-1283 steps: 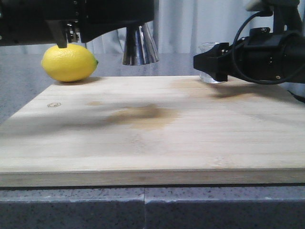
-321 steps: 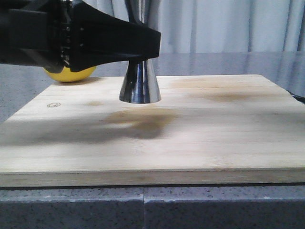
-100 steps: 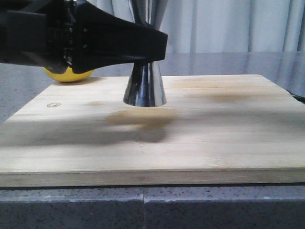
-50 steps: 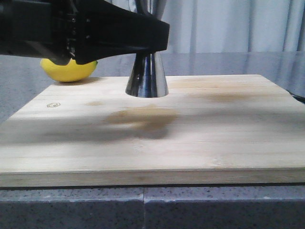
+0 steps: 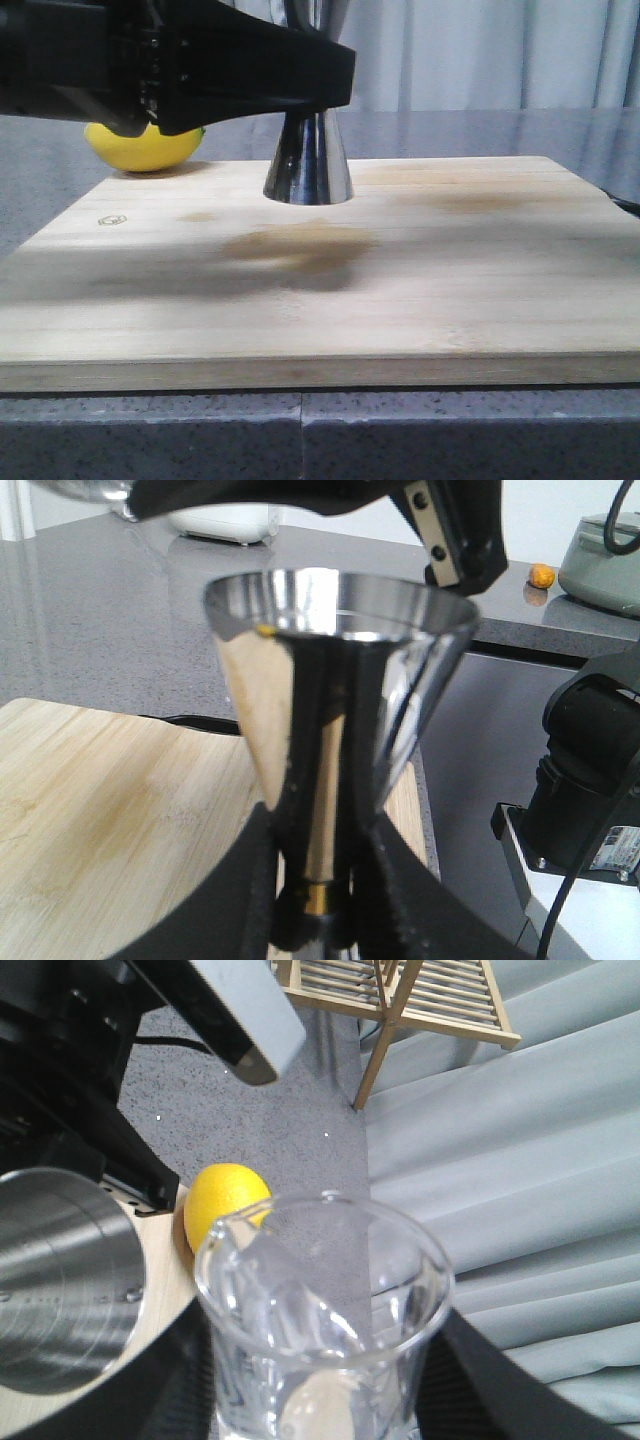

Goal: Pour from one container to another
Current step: 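Keep tilting the beaker, pouring liquid into the jigger held by left gripper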

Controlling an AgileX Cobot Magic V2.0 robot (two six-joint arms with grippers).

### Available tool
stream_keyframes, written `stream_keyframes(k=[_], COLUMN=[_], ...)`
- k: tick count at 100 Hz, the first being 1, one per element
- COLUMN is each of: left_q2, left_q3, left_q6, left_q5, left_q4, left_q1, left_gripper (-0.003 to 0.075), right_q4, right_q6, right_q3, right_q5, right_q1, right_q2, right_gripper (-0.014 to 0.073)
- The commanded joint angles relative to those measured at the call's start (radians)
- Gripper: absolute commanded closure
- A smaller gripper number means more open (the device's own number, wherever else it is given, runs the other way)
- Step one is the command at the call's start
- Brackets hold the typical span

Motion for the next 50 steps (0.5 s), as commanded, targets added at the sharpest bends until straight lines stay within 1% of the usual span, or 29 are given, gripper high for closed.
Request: stream_keyframes(k=[1,28,50], left_q2=[-0.041,-0.041,-0.041], left_q3=[-0.029,-0.029,-0.029], left_q6=[-0.009,-0.009,-0.009], left_q5=[-0.157,-0.153,-0.106], left_q4=[-0.061,-0.091,-0.092], left_q1=[-0.007,-0.007,-0.007], left_gripper=[0.0739,0.0739,0.0739], right_q4=[-0.008,-0.008,-0.008], right_q6=[-0.013,-0.012,-0.014], right_q3=[-0.039,-0.039,-0.039], right_q5=[0.032,0.039,0.043], right_q1=[0.001,0.001,0.001], right_q2=[-0.022,-0.022,-0.022], right_gripper=[0.0428,0.0428,0.0428])
